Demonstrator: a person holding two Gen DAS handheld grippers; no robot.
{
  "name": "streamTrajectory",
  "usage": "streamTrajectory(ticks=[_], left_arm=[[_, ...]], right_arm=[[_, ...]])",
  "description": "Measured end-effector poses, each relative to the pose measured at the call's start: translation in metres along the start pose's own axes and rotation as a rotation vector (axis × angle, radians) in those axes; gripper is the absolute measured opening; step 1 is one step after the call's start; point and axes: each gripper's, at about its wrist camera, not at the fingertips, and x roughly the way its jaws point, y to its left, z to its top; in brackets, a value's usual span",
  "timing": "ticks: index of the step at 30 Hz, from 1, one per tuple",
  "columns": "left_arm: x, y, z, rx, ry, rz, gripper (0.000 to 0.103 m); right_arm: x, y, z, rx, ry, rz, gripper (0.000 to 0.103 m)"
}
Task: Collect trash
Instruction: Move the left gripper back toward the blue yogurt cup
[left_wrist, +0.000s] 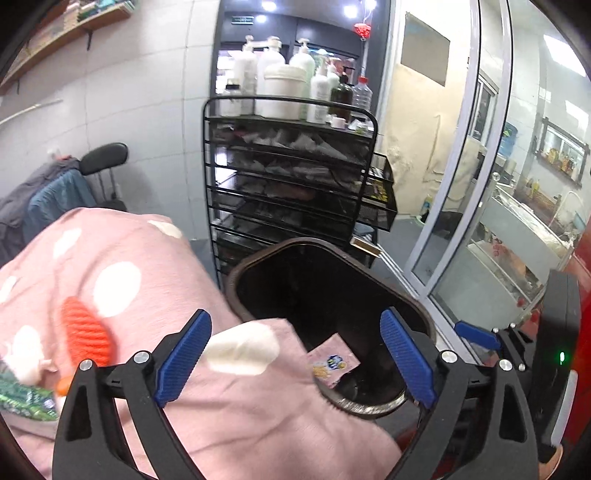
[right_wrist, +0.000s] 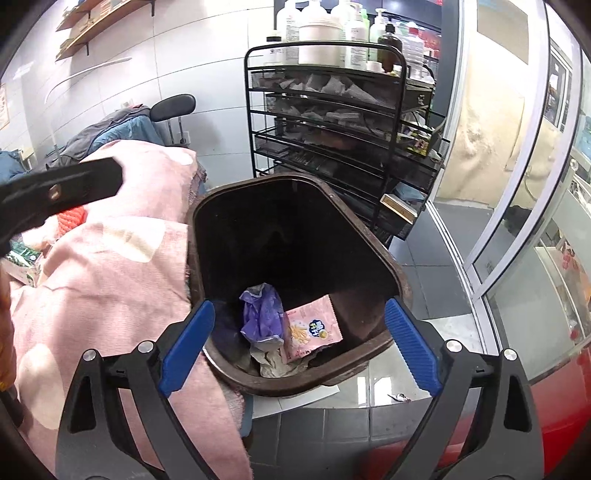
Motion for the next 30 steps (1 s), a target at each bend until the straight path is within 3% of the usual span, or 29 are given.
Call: streamTrajectory(ticks=[6, 15, 22, 30], left_arm=[[-0.031, 0.02, -0.013, -0.048, -0.046, 0.049, 0.096], [-0.076, 0.059, -0.044, -0.109, -0.086, 0.195, 0.097], [-0.113, 0.11, -0.074, -0.261, -0.137, 0.306, 0.098], [-0.145, 0.188, -0.098, -0.456, -0.128, 0.436, 0.097]], right_arm=[[-0.003, 0.02, 0.004, -0.038, -0.011, 0.034, 0.093], [-0.013, 0.062, 0.007, -0.13, -0.044, 0.125, 0.093], [-0.021, 0.106, 0.007, -0.223, -0.061, 0.219, 0.093], [-0.032, 0.162, 0.007, -0.338, -0.081, 0.306, 0.093]])
